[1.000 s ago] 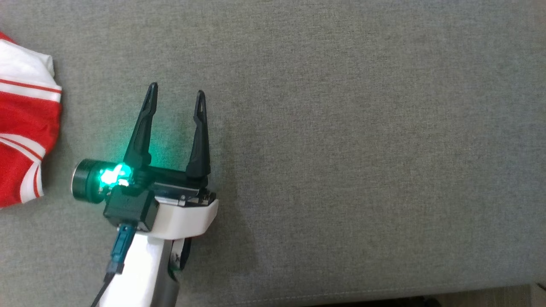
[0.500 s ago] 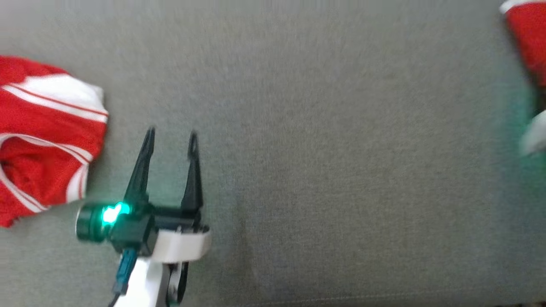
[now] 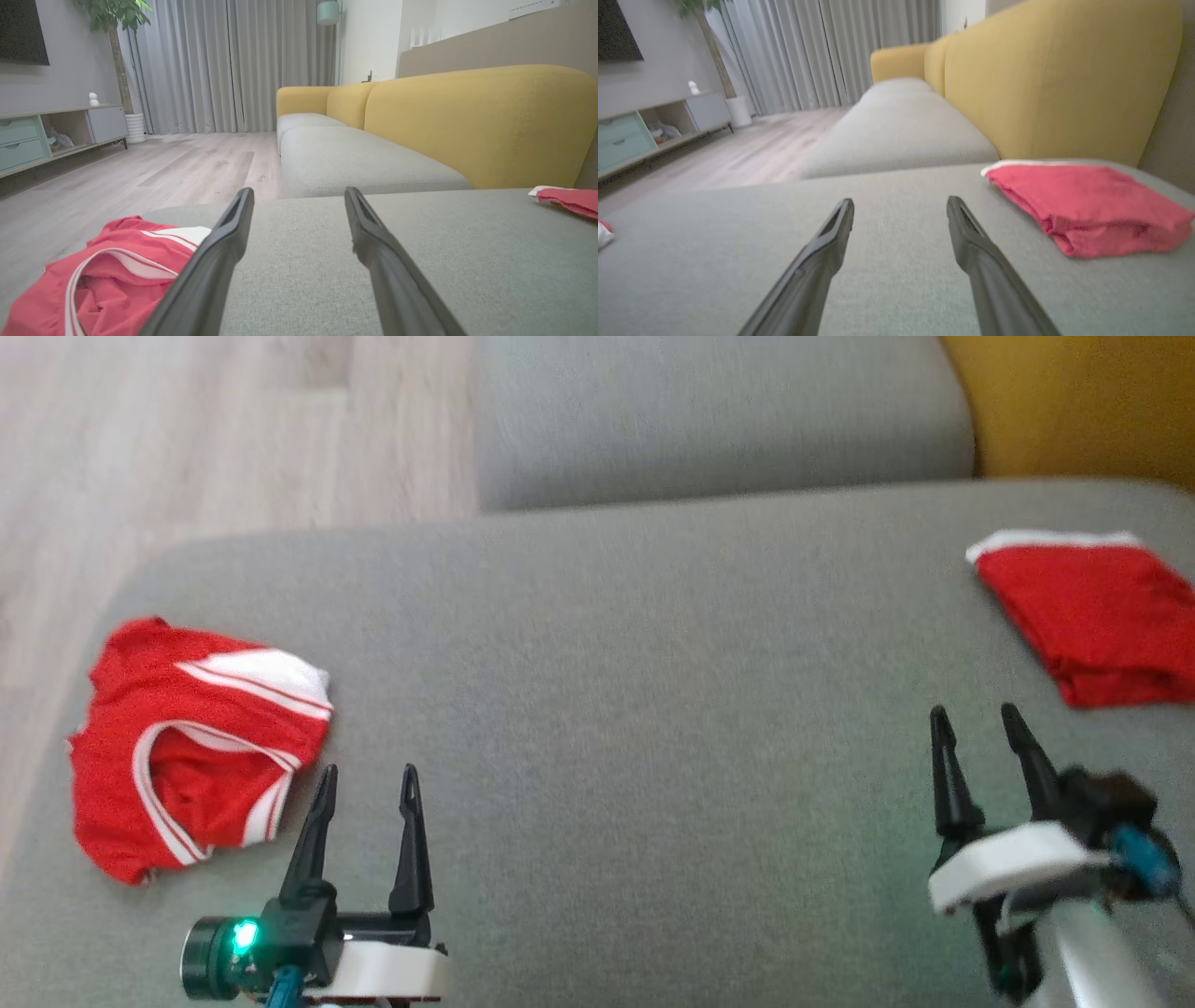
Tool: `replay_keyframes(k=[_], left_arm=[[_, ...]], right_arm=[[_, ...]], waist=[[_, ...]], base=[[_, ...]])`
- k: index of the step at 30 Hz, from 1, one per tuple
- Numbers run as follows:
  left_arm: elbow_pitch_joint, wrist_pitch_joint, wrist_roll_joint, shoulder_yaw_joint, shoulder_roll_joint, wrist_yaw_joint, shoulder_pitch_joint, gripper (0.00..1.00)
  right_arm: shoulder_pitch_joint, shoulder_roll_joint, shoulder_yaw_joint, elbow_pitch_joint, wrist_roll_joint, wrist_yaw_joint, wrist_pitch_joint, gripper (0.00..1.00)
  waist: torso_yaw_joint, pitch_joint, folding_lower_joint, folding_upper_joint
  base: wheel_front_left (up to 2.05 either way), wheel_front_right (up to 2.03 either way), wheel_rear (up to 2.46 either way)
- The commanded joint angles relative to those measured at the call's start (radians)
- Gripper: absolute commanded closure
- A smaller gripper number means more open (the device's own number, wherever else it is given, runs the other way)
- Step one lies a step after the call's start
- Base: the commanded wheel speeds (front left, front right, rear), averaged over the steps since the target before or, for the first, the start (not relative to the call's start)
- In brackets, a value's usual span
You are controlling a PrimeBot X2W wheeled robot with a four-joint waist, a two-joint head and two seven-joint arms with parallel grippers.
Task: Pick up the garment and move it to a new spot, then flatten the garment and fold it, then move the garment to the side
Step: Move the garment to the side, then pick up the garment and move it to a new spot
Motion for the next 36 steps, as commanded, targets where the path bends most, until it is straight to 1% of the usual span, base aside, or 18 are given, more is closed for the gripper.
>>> replay_keyframes(k=[1, 5, 7, 9, 13, 15, 27, 31, 36], left_arm=[[-0.026, -0.002, 0.002, 0.037, 0.0, 0.004, -0.027, 0.0], [-0.029, -0.002, 0.012, 0.041, 0.0, 0.0, -0.007, 0.0], [-0.045, -0.002, 0.033, 0.038, 0.0, -0.009, 0.003, 0.0], [-0.06, -0.002, 0.047, 0.042, 0.0, -0.002, 0.02, 0.0], [-0.068, -0.002, 0.053, 0.048, 0.0, 0.008, 0.043, 0.0], [-0.07, -0.002, 0.065, 0.045, 0.0, 0.006, 0.046, 0.0], [-0.064, -0.002, 0.049, 0.057, 0.0, -0.002, 0.048, 0.0], [-0.063, -0.002, 0.056, 0.065, 0.0, 0.0, 0.039, 0.0], [-0.071, -0.002, 0.071, 0.08, 0.0, 0.0, 0.023, 0.0]], right_arm=[[0.008, 0.009, 0.02, -0.066, -0.008, 0.007, -0.013, 0.0], [0.125, 0.037, -0.005, -0.237, -0.043, 0.007, -0.013, 0.0], [0.172, 0.046, -0.008, -0.29, -0.062, 0.007, -0.013, 0.0], [0.207, 0.051, 0.004, -0.324, -0.073, 0.007, -0.013, 0.0], [0.243, 0.055, 0.026, -0.348, -0.084, 0.007, -0.013, 0.0], [0.253, 0.056, 0.028, -0.357, -0.09, 0.007, -0.013, 0.0], [0.271, 0.06, 0.013, -0.378, -0.106, 0.007, -0.013, 0.0], [0.271, 0.06, 0.014, -0.377, -0.107, 0.007, -0.013, 0.0], [0.264, 0.06, 0.031, -0.374, -0.096, 0.007, -0.013, 0.0]], waist=[[0.019, -0.042, 0.0002, -0.0001], [0.03, -0.06, 0.0002, -0.0001], [0.031, -0.066, 0.0002, -0.0001], [0.03, -0.069, 0.0002, -0.0001], [0.021, -0.072, 0.0002, -0.0001], [0.021, -0.074, 0.0002, -0.0001], [0.029, -0.069, 0.0002, -0.0001], [0.078, -0.059, 0.0002, -0.0001], [0.194, -0.037, 0.0002, -0.0001]], base=[[0.0, 0.0, 0.0], [0.0, 0.0, 0.0], [0.0, 0.0, 0.0], [0.0, 0.0, 0.0], [0.0, 0.0, 0.0], [0.0, 0.0, 0.0], [0.0, 0.0, 0.0], [0.0, 0.0, 0.0], [0.0, 0.0, 0.0]])
